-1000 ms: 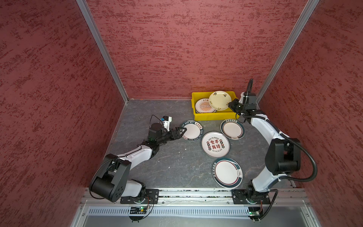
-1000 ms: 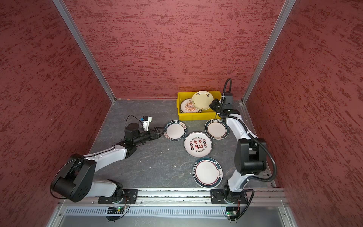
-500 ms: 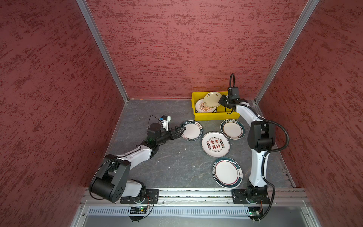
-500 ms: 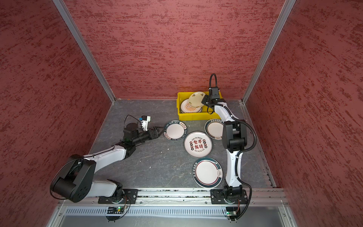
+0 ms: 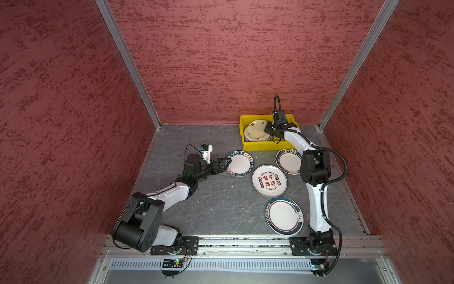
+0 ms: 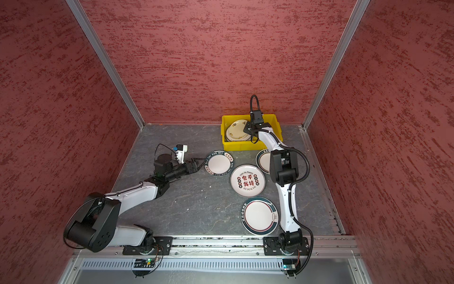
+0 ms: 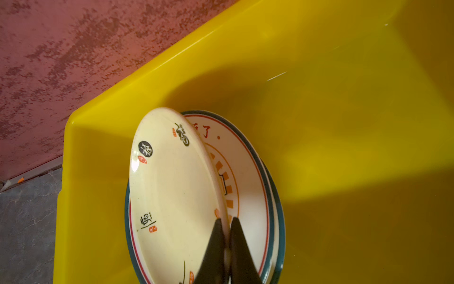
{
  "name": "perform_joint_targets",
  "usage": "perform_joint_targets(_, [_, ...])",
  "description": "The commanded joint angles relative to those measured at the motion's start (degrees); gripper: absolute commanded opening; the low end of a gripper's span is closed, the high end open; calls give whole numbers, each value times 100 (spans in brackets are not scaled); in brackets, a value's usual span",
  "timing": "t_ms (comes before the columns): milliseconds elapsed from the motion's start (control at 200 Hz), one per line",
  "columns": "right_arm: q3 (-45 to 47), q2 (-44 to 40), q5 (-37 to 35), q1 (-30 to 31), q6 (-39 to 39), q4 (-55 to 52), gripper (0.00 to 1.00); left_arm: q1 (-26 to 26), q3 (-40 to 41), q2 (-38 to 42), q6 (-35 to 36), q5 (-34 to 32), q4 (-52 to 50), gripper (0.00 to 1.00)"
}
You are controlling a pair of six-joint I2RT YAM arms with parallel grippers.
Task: Place the plates into the plastic bin on the countertop
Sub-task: Place the plate in the plastic bin.
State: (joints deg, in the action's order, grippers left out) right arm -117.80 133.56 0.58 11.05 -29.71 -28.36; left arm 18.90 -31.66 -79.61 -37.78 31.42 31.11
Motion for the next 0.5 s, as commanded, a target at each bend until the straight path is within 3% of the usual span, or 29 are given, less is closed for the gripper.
perform_joint_targets(0, [-294,92,-198,70,47,-22,0,-52,59,-98,-32,20,158,99])
perform_joint_targets(356, [-772,377,-275,143,41,-365,0,-107,60,-95,-56,23,116,99])
perform_joint_targets(496, [-767,374,-296,141,37,-391,12,-151,74,-89,-124,23,127,99])
